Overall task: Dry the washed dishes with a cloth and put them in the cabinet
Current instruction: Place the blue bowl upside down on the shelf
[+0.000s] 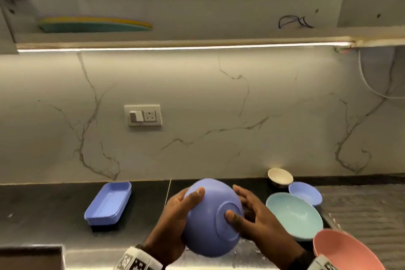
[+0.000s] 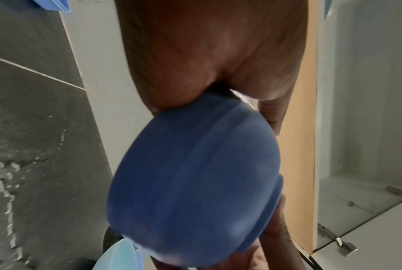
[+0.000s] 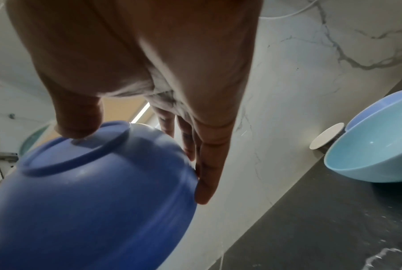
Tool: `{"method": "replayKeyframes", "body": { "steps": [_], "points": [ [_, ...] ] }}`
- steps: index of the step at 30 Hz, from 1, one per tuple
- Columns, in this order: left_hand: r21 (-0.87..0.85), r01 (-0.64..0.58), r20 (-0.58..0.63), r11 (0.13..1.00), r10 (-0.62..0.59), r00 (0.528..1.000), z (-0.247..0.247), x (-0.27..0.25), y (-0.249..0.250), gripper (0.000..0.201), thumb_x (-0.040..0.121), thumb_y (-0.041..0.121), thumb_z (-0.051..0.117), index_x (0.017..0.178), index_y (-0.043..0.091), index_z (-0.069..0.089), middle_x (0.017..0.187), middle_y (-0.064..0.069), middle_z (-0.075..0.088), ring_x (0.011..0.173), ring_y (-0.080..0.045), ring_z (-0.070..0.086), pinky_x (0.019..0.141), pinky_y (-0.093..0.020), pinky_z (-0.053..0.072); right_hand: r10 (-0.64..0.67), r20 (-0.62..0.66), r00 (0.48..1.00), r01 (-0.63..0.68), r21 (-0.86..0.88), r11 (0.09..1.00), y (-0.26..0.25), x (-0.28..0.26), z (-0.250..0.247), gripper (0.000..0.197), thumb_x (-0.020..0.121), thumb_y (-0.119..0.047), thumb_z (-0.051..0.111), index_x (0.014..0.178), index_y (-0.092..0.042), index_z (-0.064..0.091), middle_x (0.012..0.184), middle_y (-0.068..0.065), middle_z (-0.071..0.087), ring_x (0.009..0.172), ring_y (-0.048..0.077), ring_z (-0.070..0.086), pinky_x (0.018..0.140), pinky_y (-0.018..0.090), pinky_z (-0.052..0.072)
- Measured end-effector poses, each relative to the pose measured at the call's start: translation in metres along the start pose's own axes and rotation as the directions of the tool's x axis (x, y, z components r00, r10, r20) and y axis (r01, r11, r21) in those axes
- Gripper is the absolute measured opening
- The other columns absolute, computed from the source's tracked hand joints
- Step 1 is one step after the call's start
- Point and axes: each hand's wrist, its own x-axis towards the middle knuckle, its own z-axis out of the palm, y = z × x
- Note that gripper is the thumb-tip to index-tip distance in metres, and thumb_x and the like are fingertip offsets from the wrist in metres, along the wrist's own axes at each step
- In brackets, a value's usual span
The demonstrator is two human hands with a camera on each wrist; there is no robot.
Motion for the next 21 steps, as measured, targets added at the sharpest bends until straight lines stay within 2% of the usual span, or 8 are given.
{"method": "replayKeyframes", "body": {
  "steps": [4,6,8,10,14,16,18,21],
  "points": [
    [-0.027,-0.146,-0.025,0.989,0.146,0.989,0.005,0.007,0.024,0.057,0.08,0.038,0.074,0.124,0.003,0.066,0.122,-0.026,0.067,0.116,-0.047,0.062,0.102,-0.065,0.045,-0.149,-0.051,0.988,0.147,-0.041,0.988,-0.037,0.004,-0.005,0.088,0.053,-0.063,0.089,0.13,-0.042,0.054,0.127,-0.014,0.065,0.112,0.009,0.065,0.097,0.041,0.054],
    [-0.01,-0.217,-0.032,0.976,0.217,0.976,0.007,0.009,0.039,0.057,0.081,0.042,0.073,0.124,0.005,0.065,0.122,-0.025,0.067,0.116,-0.047,0.062,0.102,-0.067,0.044,-0.222,-0.076,0.972,0.218,-0.063,0.974,-0.059,0.003,-0.008,0.084,0.055,-0.054,0.09,0.13,-0.042,0.054,0.125,-0.021,0.064,0.112,0.003,0.064,0.09,0.031,0.056],
    [0.041,-0.284,-0.034,0.958,0.286,0.958,0.009,0.013,0.056,0.056,0.08,0.047,0.071,0.122,0.01,0.066,0.122,-0.02,0.069,0.115,-0.042,0.064,0.102,-0.063,0.047,-0.292,-0.087,0.953,0.285,-0.079,0.955,-0.079,0.003,-0.011,0.085,0.052,-0.052,0.09,0.128,-0.043,0.053,0.122,-0.028,0.062,0.111,-0.003,0.062,0.082,0.025,0.057],
    [0.121,-0.357,-0.014,0.926,0.361,0.932,0.009,0.016,0.074,0.051,0.083,0.048,0.067,0.122,0.015,0.068,0.122,-0.015,0.07,0.115,-0.035,0.065,0.1,-0.055,0.051,-0.366,-0.119,0.923,0.353,-0.116,0.928,-0.101,0.004,-0.016,0.091,0.044,-0.064,0.088,0.126,-0.044,0.055,0.122,-0.03,0.062,0.112,-0.005,0.06,0.078,0.025,0.058],
    [0.266,-0.442,0.107,0.857,0.429,0.897,0.01,0.014,0.114,0.033,0.092,0.042,0.062,0.118,0.023,0.069,0.114,-0.002,0.074,0.1,-0.013,0.071,0.072,-0.028,0.056,-0.5,-0.169,0.849,0.47,-0.19,0.862,-0.141,0.008,-0.021,0.083,0.048,-0.059,0.085,0.126,-0.048,0.058,0.125,-0.026,0.062,0.114,-0.004,0.059,0.077,0.018,0.055],
    [0.309,-0.501,0.157,0.809,0.476,0.865,0.01,0.013,0.135,0.053,0.086,0.053,0.067,0.126,0.02,0.062,0.115,-0.001,0.074,0.1,-0.011,0.07,0.074,-0.028,0.057,-0.568,-0.15,0.809,0.521,-0.264,0.812,-0.161,0.009,-0.022,0.08,0.053,-0.06,0.083,0.128,-0.053,0.055,0.13,-0.025,0.059,0.117,-0.003,0.058,0.079,0.014,0.054],
    [0.356,-0.55,0.173,0.755,0.526,0.833,0.01,0.012,0.158,0.081,0.068,0.075,0.071,0.129,0.023,0.06,0.113,0.0,0.074,0.099,-0.012,0.071,0.077,-0.031,0.059,-0.612,-0.141,0.778,0.549,-0.321,0.772,-0.182,0.01,-0.022,0.078,0.057,-0.063,0.082,0.128,-0.058,0.05,0.132,-0.03,0.054,0.119,-0.007,0.054,0.08,0.008,0.051],
    [0.355,-0.594,0.168,0.722,0.575,0.8,0.012,0.01,0.189,0.086,0.057,0.08,0.073,0.124,0.029,0.061,0.101,-0.001,0.075,0.089,-0.014,0.072,0.072,-0.031,0.059,-0.697,-0.102,0.709,0.61,-0.406,0.68,-0.214,0.013,-0.023,0.073,0.065,-0.056,0.08,0.131,-0.055,0.048,0.133,-0.035,0.049,0.123,-0.011,0.048,0.081,0.002,0.046]
  ]
}}
